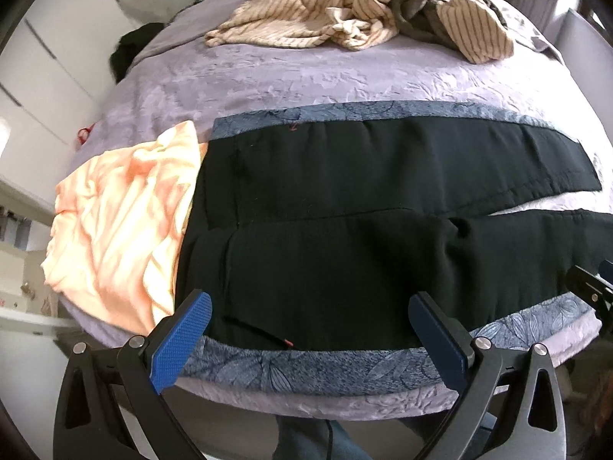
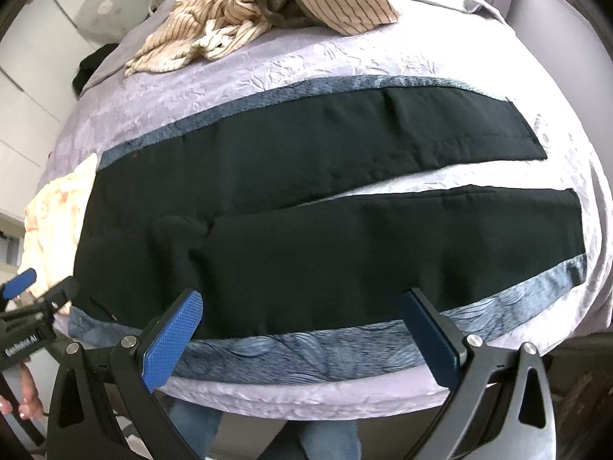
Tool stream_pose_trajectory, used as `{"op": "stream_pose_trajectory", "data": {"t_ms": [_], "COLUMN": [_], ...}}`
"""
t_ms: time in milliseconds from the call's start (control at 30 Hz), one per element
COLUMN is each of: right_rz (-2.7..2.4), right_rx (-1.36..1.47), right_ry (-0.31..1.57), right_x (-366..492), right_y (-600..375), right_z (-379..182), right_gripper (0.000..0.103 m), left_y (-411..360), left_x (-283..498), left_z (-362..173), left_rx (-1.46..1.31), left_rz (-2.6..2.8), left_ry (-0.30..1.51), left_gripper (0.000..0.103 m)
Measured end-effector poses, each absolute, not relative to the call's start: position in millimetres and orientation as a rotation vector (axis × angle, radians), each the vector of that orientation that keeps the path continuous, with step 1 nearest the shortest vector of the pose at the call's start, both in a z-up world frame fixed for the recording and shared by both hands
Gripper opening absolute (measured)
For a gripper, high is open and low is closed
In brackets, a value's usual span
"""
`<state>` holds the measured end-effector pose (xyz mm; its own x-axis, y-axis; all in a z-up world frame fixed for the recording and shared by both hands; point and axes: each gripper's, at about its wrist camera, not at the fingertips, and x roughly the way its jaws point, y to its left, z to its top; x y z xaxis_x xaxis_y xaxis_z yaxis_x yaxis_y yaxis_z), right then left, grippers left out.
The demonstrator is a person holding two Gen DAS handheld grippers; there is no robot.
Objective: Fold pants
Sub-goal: 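Move both tools over the black trousers toward the patterned waistband, then grasp the patterned waistband with the left gripper while the right gripper grasps it too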
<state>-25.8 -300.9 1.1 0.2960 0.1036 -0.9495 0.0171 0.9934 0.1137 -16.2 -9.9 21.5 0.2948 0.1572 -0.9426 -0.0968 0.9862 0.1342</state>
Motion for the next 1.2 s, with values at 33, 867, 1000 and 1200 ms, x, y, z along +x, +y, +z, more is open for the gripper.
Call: {"op": "stream_pose_trajectory", "data": {"t_ms": [33,867,1000,1200], "right_rz": [0.069,0.107,0.089,0.056], "right_rx": [0.102,0.057,0.063,0.079], "right_ry": [1.271,1.348,1.347,1.363], "right_x": [-27.1,-18.8,-21.3,-25.0], "right_y": [-306.6,-302.9,-296.5,-293.1], "right_z": [0.7,-23.1,-24.0,-30.2], "right_gripper": [0.103,0.103,0.103,0.103], "left_y": [-13.5,21.4,28.9,34.6], "left_x": [-18.3,-43.4,-38.2,-35.0], "left_z": [22.2,-9.1,-15.8,-27.7], "left_rx": [0.055,-0.043,-0.025,-0.015], "left_rz": [0.181,0.288,0.267,0.239], "left_ry": [1.257,1.341,1.346,1.364], "left_gripper": [0.103,0.103,0.103,0.103]}}
